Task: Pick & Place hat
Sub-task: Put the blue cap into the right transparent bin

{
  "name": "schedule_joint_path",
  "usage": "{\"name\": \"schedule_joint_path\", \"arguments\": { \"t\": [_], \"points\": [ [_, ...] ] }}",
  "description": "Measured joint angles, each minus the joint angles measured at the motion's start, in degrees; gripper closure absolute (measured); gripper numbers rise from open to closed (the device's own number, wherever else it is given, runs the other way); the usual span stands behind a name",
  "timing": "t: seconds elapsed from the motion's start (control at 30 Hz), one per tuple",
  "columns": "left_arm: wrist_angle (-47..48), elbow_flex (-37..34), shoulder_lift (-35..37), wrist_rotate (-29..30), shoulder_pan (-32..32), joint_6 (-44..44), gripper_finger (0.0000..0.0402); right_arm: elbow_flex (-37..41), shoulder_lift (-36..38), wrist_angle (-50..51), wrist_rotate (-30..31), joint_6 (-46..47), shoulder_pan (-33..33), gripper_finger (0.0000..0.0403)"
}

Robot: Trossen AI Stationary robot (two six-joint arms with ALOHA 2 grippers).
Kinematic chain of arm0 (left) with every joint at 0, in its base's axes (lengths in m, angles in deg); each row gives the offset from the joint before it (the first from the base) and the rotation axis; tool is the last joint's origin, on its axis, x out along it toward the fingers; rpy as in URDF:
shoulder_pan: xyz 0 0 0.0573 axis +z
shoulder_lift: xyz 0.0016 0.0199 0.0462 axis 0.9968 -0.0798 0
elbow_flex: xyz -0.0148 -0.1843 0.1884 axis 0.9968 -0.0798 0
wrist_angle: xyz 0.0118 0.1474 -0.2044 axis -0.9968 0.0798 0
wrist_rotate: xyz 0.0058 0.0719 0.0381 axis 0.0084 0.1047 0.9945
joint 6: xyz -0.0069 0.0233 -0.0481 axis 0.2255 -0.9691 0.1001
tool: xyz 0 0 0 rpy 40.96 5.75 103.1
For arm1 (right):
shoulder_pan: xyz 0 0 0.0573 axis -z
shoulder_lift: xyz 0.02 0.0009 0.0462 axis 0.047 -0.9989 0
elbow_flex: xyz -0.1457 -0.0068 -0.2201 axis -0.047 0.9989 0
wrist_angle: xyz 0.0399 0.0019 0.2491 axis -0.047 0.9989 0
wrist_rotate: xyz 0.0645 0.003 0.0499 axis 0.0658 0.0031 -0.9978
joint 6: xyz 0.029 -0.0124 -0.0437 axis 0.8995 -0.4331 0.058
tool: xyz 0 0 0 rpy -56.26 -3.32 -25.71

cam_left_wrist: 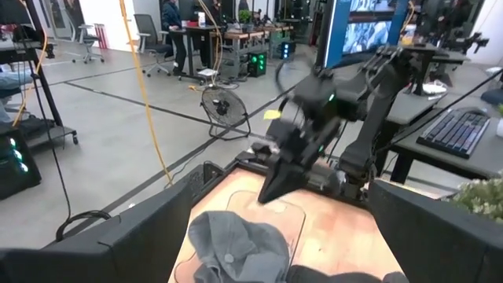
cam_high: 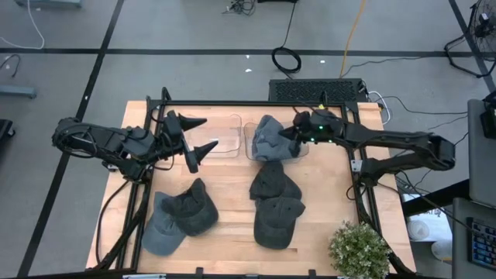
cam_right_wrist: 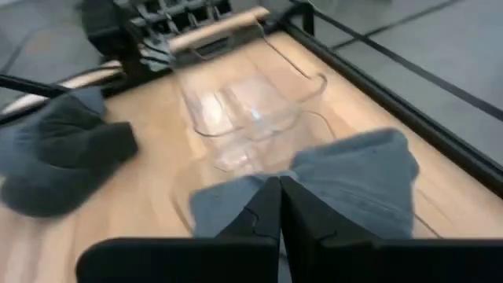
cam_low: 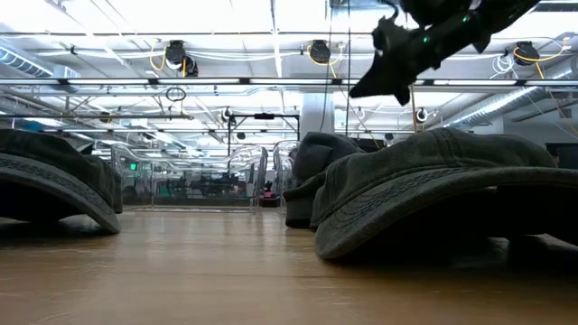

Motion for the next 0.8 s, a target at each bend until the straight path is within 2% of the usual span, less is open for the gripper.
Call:
{"name": "schedule_joint_path", "arguments": {
  "t": [0.07, 0.27, 0.4, 0.47, 0.57, 0.67, 0.8],
  "points": [
    [0.5, 0.0, 0.0, 0.0, 0.0, 0.0, 0.0007, 0.0, 1.2, -0.2, -1.6, -0.5, -1.2, 0.0401],
    [1.5, 0.0, 0.0, -1.6, 0.0, 0.1, 0.0007, 0.0, 2.9, -8.2, -12.4, -2.5, -6.0, 0.0382],
    [1.4, 0.0, 0.0, -1.6, 0.0, 0.2, 0.0007, 0.0, 3.1, -13.0, -13.5, -4.8, -10.2, 0.0367],
    [1.5, 0.0, 0.0, -1.7, 0.0, 0.3, 0.0007, 0.0, 4.3, -12.4, -13.3, -7.3, -12.0, 0.0363],
    [3.2, 0.0, 0.0, -4.1, 0.0, 2.4, 0.0007, 0.0, 7.4, -10.0, -10.4, -10.0, -14.7, 0.0365],
    [6.6, 0.0, 0.0, -8.7, 0.0, 4.2, 0.0007, 1.8, 12.2, -7.1, -3.3, -13.2, -17.7, 0.0373],
    [11.6, 0.0, 0.0, -13.1, -0.5, 6.2, 0.0007, 7.9, 20.8, -5.8, 5.3, -14.5, -20.5, 0.0386]
  ]
}}
